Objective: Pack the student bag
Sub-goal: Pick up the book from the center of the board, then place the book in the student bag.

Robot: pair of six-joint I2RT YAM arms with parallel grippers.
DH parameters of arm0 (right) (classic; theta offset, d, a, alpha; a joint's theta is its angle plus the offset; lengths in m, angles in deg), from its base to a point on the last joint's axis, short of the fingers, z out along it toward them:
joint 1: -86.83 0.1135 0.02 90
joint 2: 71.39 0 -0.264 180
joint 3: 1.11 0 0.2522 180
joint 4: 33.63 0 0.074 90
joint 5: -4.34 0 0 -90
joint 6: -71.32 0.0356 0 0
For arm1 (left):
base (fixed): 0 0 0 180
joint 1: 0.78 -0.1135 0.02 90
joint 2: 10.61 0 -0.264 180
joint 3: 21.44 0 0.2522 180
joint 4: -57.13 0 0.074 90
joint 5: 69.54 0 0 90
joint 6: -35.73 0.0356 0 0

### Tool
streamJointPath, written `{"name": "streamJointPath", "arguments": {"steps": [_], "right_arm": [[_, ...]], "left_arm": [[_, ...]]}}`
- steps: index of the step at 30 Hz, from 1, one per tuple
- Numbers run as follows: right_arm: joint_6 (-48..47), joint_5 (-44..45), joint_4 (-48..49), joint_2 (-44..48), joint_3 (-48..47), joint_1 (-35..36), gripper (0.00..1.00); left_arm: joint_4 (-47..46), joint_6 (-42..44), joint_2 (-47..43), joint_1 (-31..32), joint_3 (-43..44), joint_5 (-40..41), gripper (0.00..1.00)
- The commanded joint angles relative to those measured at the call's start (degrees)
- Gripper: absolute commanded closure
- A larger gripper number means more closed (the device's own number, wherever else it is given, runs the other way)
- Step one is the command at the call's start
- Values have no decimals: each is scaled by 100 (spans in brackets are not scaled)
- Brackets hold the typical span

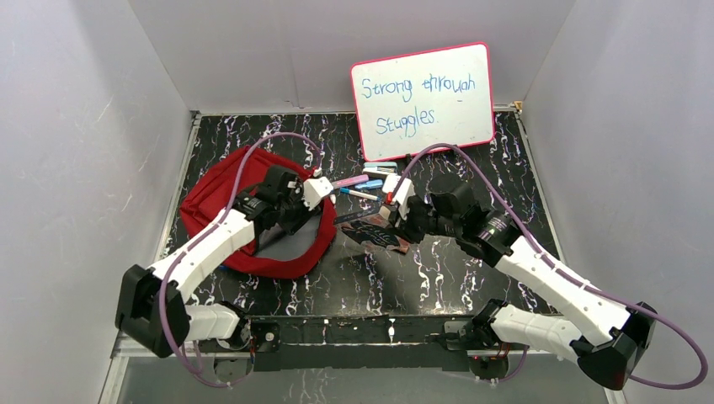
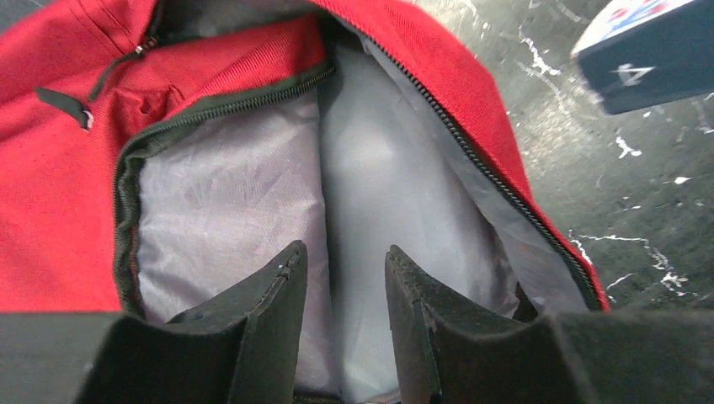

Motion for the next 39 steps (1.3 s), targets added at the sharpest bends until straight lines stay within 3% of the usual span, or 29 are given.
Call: {"name": "streamJointPath", "arguments": {"steps": [1,7,19,28,34,39], "right_arm": [[61,-28,692,302,24,22,100],[112,-17,696,357,78,26,100],[104,128,837,678,238,25,100],[77,122,947,687,347,24,100],[79,111,968,674,377,25,100],[77,133,978,677,372,21,100]], "left_arm": [[161,268,193,-40,194,337,62],[-173,418,571,-39,42,1016,61],[-440,153,1042,-38,-113,902,60],[-628,185,1449,81,-313,1697,59],[-888,-41,1264,137,-215,1881,59],[-927,-496,605,137,196,1485,58]]}}
